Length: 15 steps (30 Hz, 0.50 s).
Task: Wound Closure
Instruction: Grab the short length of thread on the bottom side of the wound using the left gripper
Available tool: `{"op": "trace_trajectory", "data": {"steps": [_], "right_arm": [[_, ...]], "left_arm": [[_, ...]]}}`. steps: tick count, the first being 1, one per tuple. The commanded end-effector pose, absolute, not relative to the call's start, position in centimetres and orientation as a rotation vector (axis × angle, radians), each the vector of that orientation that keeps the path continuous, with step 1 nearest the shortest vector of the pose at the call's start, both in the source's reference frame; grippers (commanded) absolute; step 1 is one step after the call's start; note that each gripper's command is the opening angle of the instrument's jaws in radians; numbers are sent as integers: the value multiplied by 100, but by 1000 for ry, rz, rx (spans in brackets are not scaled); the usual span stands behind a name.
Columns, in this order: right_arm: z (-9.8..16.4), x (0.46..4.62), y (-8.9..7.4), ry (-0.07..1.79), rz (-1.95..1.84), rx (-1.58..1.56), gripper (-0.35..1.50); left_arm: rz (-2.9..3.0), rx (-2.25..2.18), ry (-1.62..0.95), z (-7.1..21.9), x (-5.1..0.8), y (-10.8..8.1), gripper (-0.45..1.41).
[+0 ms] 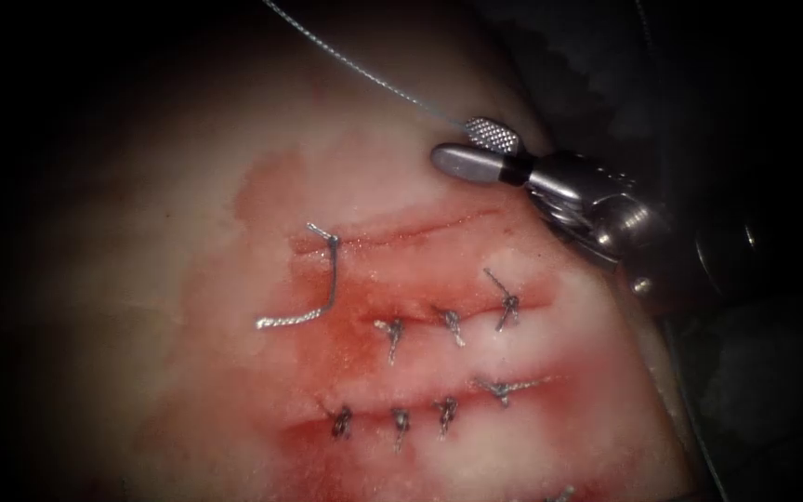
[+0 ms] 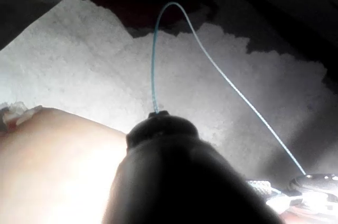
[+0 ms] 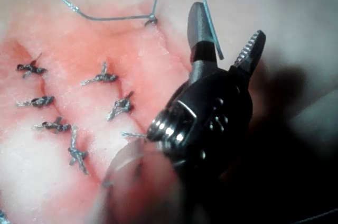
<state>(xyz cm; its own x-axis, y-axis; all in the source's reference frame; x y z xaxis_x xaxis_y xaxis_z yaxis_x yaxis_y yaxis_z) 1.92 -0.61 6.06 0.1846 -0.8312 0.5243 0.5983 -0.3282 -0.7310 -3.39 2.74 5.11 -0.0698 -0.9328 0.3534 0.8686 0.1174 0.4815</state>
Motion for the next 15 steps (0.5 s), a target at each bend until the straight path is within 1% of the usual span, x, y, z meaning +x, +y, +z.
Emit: {"op": "trace_trajectory", "data": {"steps": [1, 5, 8, 11, 15], "right_arm": [[611, 201, -66, 266, -1476, -1220, 126], [610, 201, -66, 265, -1476, -1220, 126], [610, 199, -66, 267, -1476, -1221, 128], [610, 195, -66, 269, -1477, -1222, 130], [609, 182, -61, 256, -1473, -1214, 131]], "left_arm": [[-1491, 90, -670, 514, -337, 282, -45], [-1500, 10, -590, 519, -312, 278, -45], [-1462, -66, -506, 533, -280, 274, -45], [-1450, -75, -474, 541, -267, 271, -45], [-1427, -32, -367, 561, -239, 254, -45]]}}
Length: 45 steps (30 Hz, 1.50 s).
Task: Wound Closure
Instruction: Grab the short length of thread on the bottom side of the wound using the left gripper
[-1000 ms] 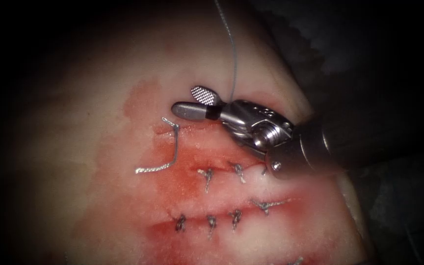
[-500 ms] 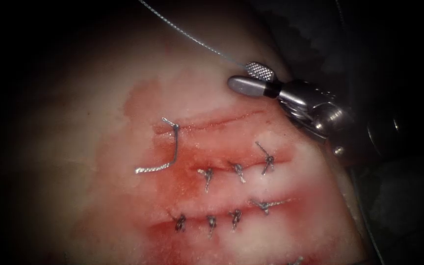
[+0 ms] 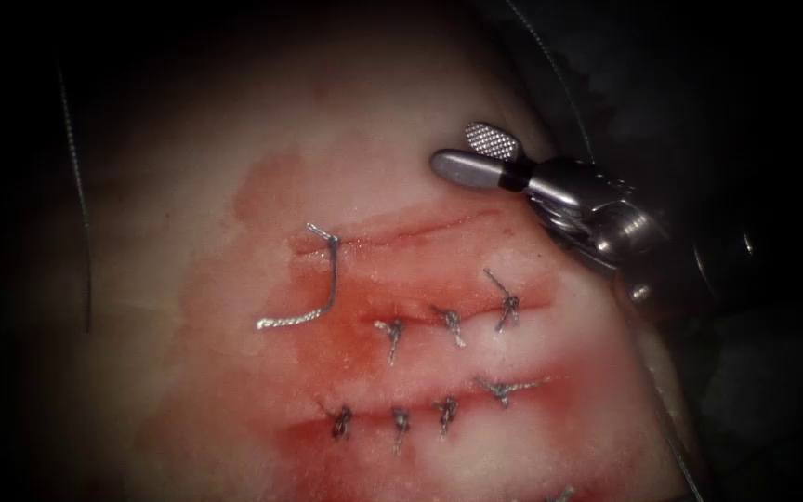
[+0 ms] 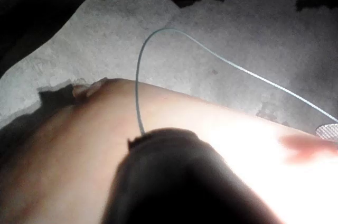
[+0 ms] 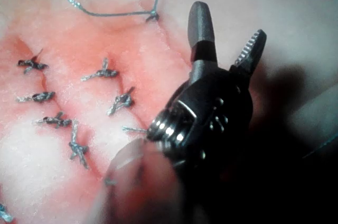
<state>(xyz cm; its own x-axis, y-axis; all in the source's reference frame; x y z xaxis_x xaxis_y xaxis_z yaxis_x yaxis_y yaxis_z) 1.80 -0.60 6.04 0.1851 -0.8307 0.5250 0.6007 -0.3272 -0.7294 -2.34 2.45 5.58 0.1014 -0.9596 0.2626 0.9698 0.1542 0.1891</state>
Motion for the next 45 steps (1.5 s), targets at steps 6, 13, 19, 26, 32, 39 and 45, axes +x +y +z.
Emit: {"op": "trace_trajectory", "data": {"steps": [6, 13, 19, 26, 32, 39, 45], "right_arm": [[592, 154, -37, 189, -1410, -1189, 126], [589, 161, -36, 138, -1381, -1159, 116], [587, 166, -38, 169, -1389, -1175, 116], [586, 164, -37, 177, -1388, -1183, 120], [585, 162, -37, 178, -1389, -1183, 120], [584, 162, -38, 179, -1389, -1183, 121], [584, 163, -39, 179, -1389, -1184, 121]], "left_arm": [[-1435, 4, -322, 584, -229, 240, -45], [-1345, 45, -303, 635, -271, 221, -45], [-1201, -20, -329, 688, -284, 212, -45], [-1051, -44, -328, 743, -278, 199, 36], [-1053, -16, -307, 717, -278, 206, 123], [-1037, 43, -278, 641, -286, 236, 135], [-998, 144, -409, 576, -309, 238, 108]]}}
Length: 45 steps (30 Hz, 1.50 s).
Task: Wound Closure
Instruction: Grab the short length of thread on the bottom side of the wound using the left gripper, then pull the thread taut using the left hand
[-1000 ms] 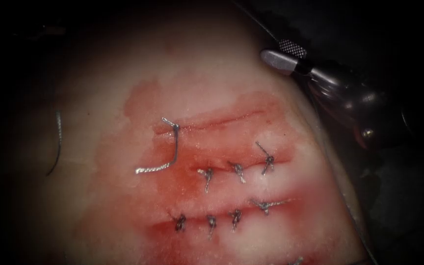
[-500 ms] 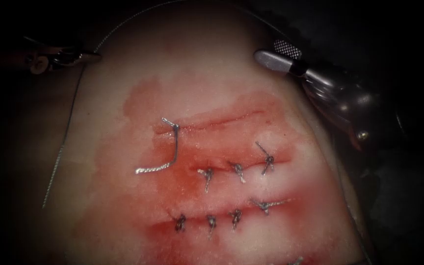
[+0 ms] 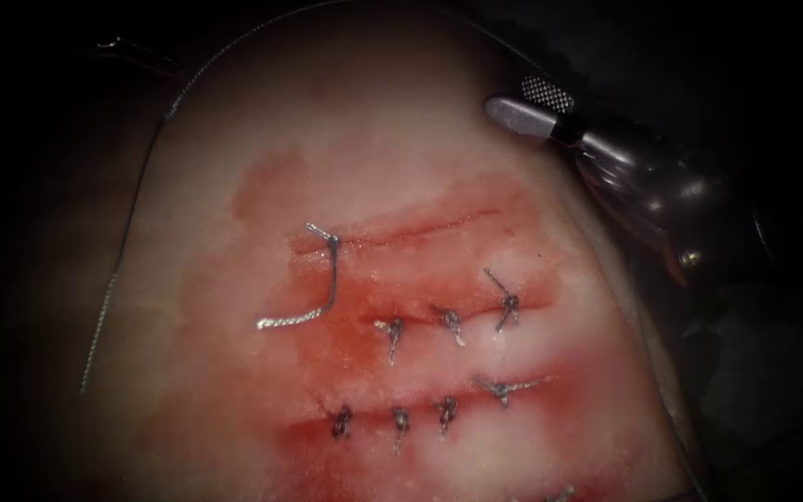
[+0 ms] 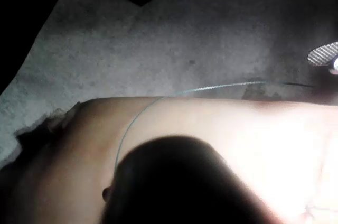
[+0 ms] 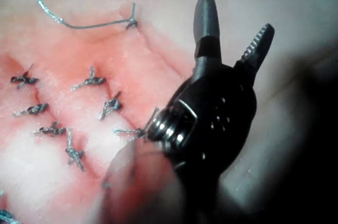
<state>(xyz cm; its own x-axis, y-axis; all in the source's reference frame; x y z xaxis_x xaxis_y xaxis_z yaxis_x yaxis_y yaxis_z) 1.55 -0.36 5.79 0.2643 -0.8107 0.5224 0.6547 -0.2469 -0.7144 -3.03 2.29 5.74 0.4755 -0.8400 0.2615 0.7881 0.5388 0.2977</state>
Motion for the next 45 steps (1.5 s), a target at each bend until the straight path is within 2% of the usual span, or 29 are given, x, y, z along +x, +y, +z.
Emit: {"op": "trace_trajectory", "data": {"steps": [1, 4, 5, 9, 13, 18, 23, 25, 27, 29, 30, 34, 37, 39, 42, 45], "right_arm": [[584, 163, -39, 179, -1389, -1184, 121], [584, 163, -39, 179, -1389, -1184, 121], [585, 163, -40, 178, -1389, -1184, 121], [585, 165, -40, 178, -1389, -1184, 121], [585, 165, -41, 177, -1389, -1184, 121], [585, 167, -42, 175, -1389, -1185, 121], [586, 170, -44, 173, -1388, -1185, 121], [586, 171, -44, 172, -1388, -1185, 121], [585, 173, -45, 171, -1387, -1185, 121], [585, 173, -46, 171, -1387, -1185, 121], [584, 174, -46, 171, -1387, -1184, 121], [583, 180, -49, 168, -1386, -1184, 121], [584, 190, -58, 167, -1462, -1228, 110], [587, 199, -67, 172, -1541, -1279, 116], [594, 219, -78, 166, -1703, -1392, 115], [606, 237, -90, 149, -1815, -1484, 121]], "left_arm": [[-984, 187, -439, 570, -314, 233, 103], [-932, 276, -507, 560, -326, 216, 96], [-820, 405, -551, 550, -347, 183, 86], [-713, 555, -566, 545, -376, 144, 74], [-636, 683, -522, 553, -404, 95, 83], [-630, 675, -477, 572, -411, 84, 84], [-628, 701, -441, 597, -410, 74, 73], [-613, 686, -433, 608, -410, 73, 57], [-619, 701, -407, 616, -408, 70, 15], [-611, 708, -402, 616, -408, 69, -38], [-601, 713, -403, 615, -408, 71, -45], [-634, 697, -394, 605, -410, 89, -45], [-671, 641, -396, 603, -411, 104, -45], [-690, 590, -402, 603, -412, 116, -45], [-725, 499, -410, 604, -410, 134, -45], [-731, 396, -418, 601, -408, 153, -45]]}}
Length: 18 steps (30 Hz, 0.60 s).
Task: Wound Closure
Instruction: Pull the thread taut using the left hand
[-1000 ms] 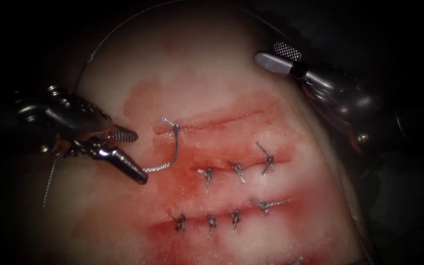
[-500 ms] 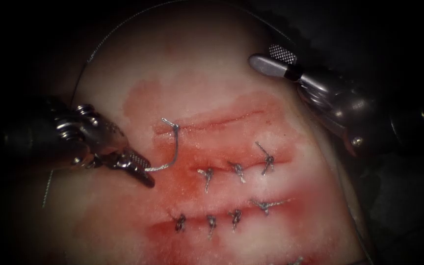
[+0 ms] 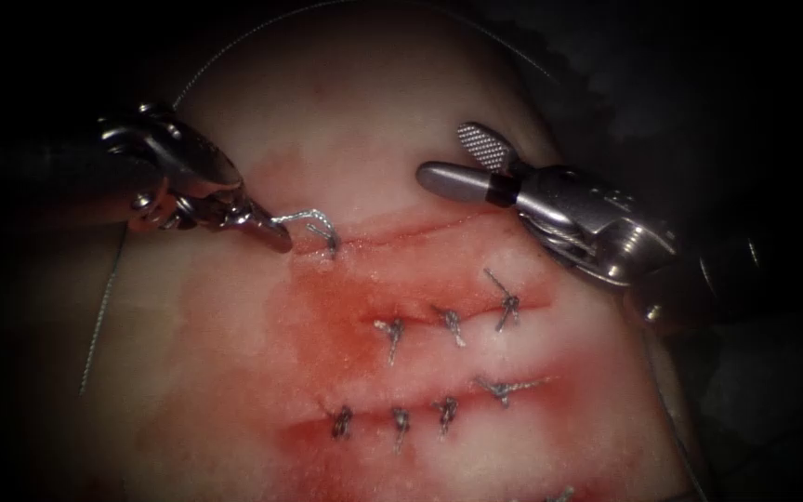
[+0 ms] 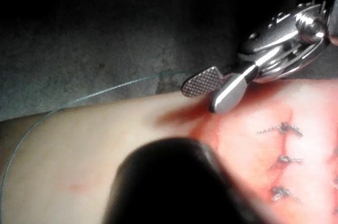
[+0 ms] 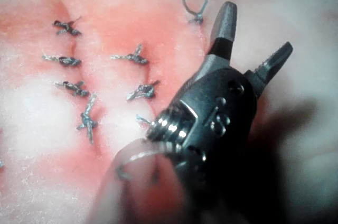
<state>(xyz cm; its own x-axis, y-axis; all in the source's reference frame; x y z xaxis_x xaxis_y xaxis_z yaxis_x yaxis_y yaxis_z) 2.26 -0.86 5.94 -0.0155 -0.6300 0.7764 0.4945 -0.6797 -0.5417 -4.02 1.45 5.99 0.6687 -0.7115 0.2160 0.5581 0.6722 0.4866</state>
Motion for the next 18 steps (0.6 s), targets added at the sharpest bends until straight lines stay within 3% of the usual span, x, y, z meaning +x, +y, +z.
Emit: {"op": "trace_trajectory", "data": {"steps": [1, 18], "right_arm": [[611, 242, -95, 166, -1829, -1513, 121], [620, 275, -122, 242, -1856, -1623, 123]], "left_arm": [[-726, 363, -419, 599, -408, 158, -45], [-717, 109, -359, 610, -432, 179, -45]]}}
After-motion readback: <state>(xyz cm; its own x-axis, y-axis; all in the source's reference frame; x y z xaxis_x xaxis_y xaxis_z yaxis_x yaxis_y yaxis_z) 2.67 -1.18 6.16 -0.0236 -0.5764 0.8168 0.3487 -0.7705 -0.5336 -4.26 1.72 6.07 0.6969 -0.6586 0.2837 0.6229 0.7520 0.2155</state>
